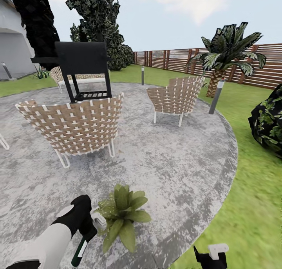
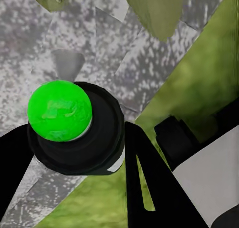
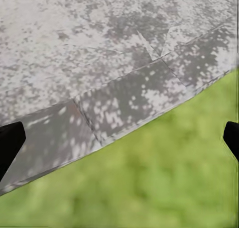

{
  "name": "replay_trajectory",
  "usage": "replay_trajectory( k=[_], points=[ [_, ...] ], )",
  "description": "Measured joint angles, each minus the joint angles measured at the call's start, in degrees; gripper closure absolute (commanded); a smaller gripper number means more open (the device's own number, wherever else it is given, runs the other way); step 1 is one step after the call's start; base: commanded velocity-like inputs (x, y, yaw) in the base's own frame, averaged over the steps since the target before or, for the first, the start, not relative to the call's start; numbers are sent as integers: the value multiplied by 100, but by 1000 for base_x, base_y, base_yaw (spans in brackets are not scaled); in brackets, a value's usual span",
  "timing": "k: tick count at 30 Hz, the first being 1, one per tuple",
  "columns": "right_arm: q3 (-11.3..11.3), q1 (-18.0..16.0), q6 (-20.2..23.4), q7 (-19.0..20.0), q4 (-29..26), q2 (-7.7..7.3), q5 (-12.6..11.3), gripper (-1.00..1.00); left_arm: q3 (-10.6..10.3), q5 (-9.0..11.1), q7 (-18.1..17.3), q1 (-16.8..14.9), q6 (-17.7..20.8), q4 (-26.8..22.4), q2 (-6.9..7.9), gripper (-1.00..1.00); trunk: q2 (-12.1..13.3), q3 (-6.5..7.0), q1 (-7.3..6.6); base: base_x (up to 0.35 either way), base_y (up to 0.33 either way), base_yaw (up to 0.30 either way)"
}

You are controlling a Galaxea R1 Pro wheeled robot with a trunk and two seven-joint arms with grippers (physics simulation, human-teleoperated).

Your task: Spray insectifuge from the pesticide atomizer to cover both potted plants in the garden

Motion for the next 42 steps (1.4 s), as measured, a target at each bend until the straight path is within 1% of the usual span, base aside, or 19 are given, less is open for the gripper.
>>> replay_trajectory(
  k=[5,11,16,19,20,21,22,23,25,35,42],
  points=[
    [0,0,0,0,4,-2,0,-100,0,1,2,3,8,7,26,100,0,0,1,-207,-212,58],
    [0,1,3,0,7,-2,1,-100,0,-2,13,8,17,8,26,100,0,0,-1,-29,-44,262],
    [0,1,3,0,6,-2,4,-100,3,-10,-6,-23,15,8,-15,100,0,0,-1,-1,-1,277],
    [-1,1,3,0,7,-2,4,-100,-5,7,-78,-258,13,65,-20,100,0,0,-1,0,0,277],
    [-1,1,3,0,7,-2,5,-100,-9,-2,-253,-310,16,80,-19,100,0,0,-1,0,0,277],
    [0,1,3,0,6,-2,3,-100,-13,-29,-357,-324,13,86,-19,100,0,0,-1,0,0,204],
    [0,1,3,0,3,-2,1,-100,-26,-375,-618,-340,6,91,-18,100,0,0,-1,0,0,104],
    [0,1,3,0,2,-2,0,-100,-22,-546,-666,-342,3,89,-18,100,0,0,-1,0,0,53],
    [3,1,2,0,-1,-2,2,-100,-12,-745,-711,-333,18,89,-18,100,-1,0,-3,125,-164,3],
    [0,1,0,0,2,-2,5,-100,-10,-758,-704,-283,23,97,-18,100,0,0,-1,85,-257,10],
    [0,-1,0,1,9,-2,9,-100,-10,-755,-705,-280,24,60,-17,100,0,9,-1,1,-273,246]
  ],
)
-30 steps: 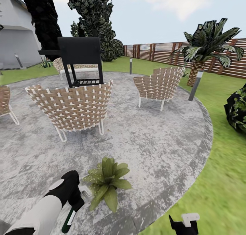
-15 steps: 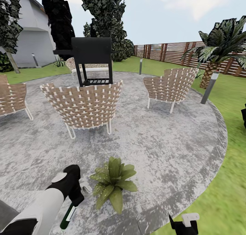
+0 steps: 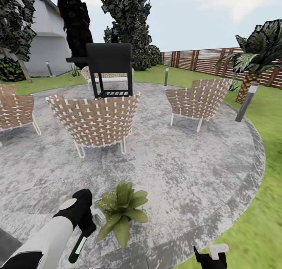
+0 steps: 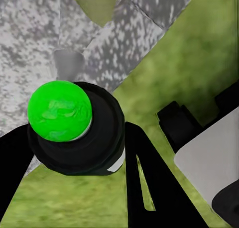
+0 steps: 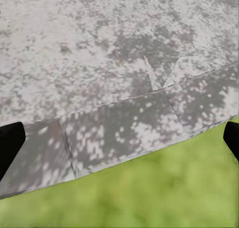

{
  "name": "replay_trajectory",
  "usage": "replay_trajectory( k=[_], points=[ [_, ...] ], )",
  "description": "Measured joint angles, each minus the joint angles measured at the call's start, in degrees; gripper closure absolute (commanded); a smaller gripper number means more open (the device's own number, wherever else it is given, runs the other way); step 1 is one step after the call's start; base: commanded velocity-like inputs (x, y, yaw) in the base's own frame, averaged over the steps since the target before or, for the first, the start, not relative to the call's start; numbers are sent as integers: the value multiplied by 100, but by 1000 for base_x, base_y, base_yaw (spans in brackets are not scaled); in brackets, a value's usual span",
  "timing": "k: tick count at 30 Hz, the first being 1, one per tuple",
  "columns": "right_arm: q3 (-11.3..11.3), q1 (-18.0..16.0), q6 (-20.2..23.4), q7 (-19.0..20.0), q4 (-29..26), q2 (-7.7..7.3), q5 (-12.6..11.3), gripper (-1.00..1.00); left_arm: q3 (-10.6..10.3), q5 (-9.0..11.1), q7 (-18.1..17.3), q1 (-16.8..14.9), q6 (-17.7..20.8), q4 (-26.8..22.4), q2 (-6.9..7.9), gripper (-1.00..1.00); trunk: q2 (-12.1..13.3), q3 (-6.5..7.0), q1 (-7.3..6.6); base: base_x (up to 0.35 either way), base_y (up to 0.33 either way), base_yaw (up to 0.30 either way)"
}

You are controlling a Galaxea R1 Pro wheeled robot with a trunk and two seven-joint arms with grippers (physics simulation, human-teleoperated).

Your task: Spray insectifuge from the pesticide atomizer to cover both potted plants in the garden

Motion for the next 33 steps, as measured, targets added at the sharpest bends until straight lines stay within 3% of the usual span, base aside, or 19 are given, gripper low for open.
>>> replay_trajectory(
  k=[16,27,33],
  points=[
    [1,0,0,7,0,0,0,-100,-2,-5,3,-33,2,-27,28,100,0,31,-1,9,-267,271],
    [0,2,3,7,-1,4,0,-100,-8,-6,3,-1,43,-26,38,100,0,46,0,3,-9,269],
    [1,2,3,14,-2,0,0,-100,-12,-7,5,0,41,-25,51,100,0,46,0,0,0,35]
  ],
)
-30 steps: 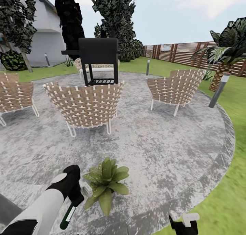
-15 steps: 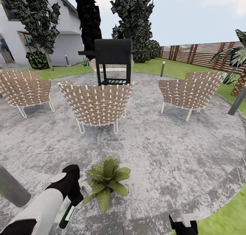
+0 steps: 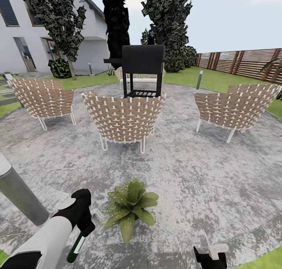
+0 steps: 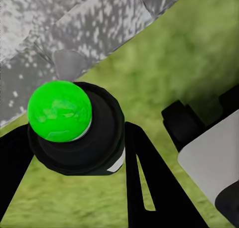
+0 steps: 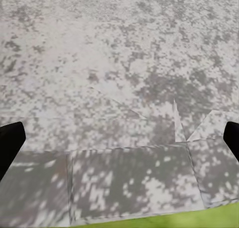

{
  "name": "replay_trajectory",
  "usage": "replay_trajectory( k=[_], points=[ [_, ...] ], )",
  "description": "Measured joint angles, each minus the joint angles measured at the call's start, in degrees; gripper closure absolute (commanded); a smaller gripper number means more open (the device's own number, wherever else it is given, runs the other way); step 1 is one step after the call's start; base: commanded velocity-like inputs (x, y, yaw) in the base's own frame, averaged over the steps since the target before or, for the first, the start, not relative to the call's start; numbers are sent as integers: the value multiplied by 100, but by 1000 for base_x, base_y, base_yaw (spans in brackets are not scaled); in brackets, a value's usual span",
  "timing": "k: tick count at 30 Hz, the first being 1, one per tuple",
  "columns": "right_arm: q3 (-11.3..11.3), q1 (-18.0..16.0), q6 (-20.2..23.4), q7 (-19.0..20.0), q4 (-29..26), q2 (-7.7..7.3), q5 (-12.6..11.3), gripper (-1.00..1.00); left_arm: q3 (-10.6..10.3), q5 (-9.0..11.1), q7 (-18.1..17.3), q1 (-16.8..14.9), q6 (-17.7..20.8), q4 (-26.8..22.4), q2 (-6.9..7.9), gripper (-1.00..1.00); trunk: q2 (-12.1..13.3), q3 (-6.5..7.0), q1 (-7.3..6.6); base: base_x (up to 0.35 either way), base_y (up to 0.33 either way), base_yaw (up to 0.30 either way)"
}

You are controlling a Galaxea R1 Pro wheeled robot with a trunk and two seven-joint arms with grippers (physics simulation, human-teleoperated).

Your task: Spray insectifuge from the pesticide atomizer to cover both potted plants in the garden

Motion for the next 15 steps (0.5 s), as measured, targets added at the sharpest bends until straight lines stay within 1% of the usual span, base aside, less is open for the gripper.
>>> replay_trajectory(
  k=[3,8,10,13,15],
  points=[
    [0,0,0,-7,0,1,0,-100,-5,-2,6,7,-3,8,9,100,0,0,0,0,0,27],
    [-2,0,0,-7,-1,2,0,-100,-4,-5,27,9,-3,9,19,100,0,0,0,32,0,236],
    [-1,0,-1,-7,0,3,0,-100,1,-6,36,9,-2,4,21,100,0,0,-2,204,-50,275],
    [-1,-1,-2,-7,2,2,0,-100,-4,-6,41,9,-2,0,11,100,0,0,-3,263,-142,277],
    [-1,-1,-2,-7,-1,2,0,-100,-5,-6,41,9,-2,-1,5,100,0,0,-3,232,-187,169]
  ],
)
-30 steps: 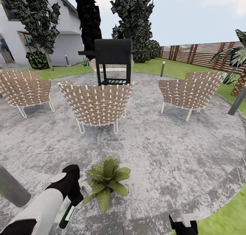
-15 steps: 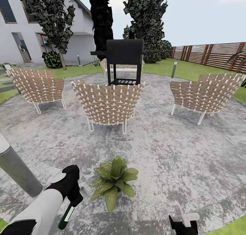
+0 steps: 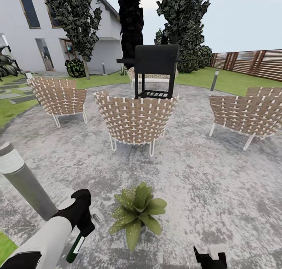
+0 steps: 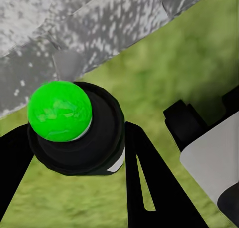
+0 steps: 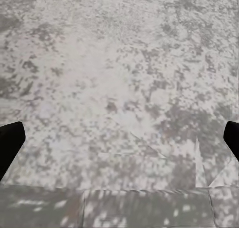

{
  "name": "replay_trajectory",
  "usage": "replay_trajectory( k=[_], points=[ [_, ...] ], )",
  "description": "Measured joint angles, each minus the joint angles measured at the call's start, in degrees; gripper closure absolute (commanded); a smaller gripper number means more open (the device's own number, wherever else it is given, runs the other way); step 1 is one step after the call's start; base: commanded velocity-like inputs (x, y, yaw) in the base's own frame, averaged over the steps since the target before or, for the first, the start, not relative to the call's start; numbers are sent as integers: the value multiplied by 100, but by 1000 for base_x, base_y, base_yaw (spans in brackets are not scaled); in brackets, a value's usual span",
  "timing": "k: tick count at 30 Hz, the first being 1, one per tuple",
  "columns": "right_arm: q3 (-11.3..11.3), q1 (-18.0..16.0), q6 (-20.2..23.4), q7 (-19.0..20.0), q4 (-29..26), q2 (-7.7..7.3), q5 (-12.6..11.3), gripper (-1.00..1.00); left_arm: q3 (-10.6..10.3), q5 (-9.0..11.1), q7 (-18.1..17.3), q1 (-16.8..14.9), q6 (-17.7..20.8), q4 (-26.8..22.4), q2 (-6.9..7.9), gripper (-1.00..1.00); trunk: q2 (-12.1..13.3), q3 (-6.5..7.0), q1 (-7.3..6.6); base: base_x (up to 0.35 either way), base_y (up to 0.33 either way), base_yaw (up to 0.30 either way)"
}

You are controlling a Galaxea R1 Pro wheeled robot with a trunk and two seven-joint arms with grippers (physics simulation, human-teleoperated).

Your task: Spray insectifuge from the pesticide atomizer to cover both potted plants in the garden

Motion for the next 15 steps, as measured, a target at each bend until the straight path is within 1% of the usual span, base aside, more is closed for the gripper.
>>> replay_trajectory(
  k=[5,9,15],
  points=[
    [0,1,-10,8,2,-11,7,-100,-11,1,11,6,0,1,-5,100,0,0,3,34,-262,16],
    [1,1,-4,8,-4,-8,2,-100,11,-2,11,-1,-1,-7,18,100,0,0,4,-114,-215,12],
    [6,0,-3,8,-5,-2,0,-100,41,1,9,0,2,-9,2,100,0,0,1,142,-213,245]
  ],
)
